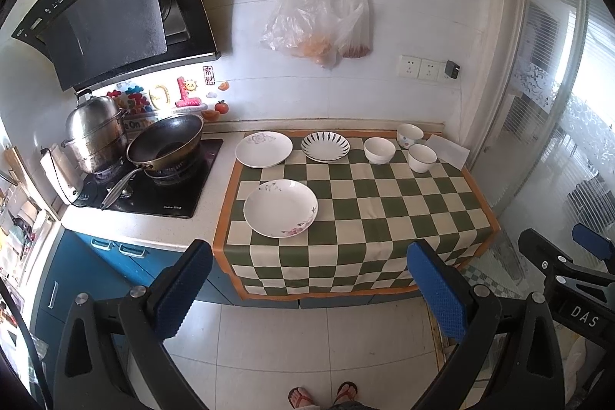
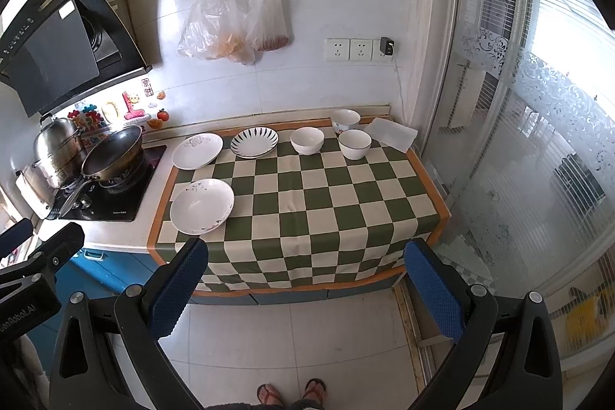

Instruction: Organize plates and bowls

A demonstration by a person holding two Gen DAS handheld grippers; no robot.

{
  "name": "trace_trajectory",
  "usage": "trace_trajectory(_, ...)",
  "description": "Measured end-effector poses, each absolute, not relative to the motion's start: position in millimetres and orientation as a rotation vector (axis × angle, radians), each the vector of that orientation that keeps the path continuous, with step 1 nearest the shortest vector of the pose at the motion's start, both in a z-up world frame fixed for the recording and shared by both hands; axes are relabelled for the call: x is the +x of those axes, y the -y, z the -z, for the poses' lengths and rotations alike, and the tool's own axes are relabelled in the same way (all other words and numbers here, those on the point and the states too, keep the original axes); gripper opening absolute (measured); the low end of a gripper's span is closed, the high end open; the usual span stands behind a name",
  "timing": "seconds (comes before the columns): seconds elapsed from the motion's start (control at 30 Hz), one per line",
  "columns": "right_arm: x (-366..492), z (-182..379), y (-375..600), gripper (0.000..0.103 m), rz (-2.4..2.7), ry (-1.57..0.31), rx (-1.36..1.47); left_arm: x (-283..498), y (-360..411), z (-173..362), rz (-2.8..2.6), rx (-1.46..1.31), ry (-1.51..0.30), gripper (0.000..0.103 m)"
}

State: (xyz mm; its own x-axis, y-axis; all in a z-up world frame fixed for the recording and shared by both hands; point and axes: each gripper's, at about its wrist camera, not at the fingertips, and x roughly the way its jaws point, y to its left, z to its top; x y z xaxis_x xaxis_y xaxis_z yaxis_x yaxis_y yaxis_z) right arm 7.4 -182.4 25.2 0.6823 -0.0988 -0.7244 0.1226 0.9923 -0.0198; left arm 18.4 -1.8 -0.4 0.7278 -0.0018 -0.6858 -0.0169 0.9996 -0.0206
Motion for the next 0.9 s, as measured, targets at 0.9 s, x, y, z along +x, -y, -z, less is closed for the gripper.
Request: trace_trajectory(0.9, 37, -7, 173, 0.103, 0.099, -0.785, 0.118, 54, -36, 27, -0.106, -0.013, -0.728, 0.103)
